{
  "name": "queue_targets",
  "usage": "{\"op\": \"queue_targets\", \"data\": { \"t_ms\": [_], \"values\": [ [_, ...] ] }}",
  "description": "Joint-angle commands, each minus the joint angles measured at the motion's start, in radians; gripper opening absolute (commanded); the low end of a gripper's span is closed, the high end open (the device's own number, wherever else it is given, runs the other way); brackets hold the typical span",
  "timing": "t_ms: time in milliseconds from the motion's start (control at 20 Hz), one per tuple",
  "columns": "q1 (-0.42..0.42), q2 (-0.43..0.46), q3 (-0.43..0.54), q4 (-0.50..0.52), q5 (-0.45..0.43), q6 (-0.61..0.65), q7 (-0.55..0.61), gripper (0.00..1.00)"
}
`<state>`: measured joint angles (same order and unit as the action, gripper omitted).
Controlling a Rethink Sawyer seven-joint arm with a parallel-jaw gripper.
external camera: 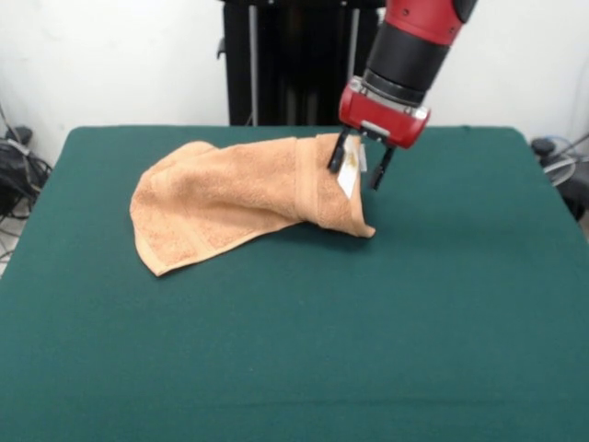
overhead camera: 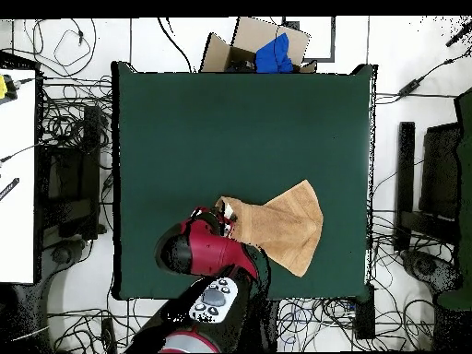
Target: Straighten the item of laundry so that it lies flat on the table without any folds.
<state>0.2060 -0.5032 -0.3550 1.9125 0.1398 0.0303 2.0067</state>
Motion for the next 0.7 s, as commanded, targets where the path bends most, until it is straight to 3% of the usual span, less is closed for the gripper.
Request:
{"op": "queue_targets", "data": {
  "t_ms": [50,250,450,700],
  "values": [
    [0.018,0.015,0.052,-0.034,-0.048,0.134,0.051,1.00],
    [0.016,0.023,0.053,-0.045,-0.056,0.097,0.069,1.00],
    [0.030,0.080,-0.013,-0.094,-0.089,0.068,0.043,1.00],
    [0.169,0.169,-0.223,-0.147,-0.059,0.139,0.092,1.00]
  ]
}}
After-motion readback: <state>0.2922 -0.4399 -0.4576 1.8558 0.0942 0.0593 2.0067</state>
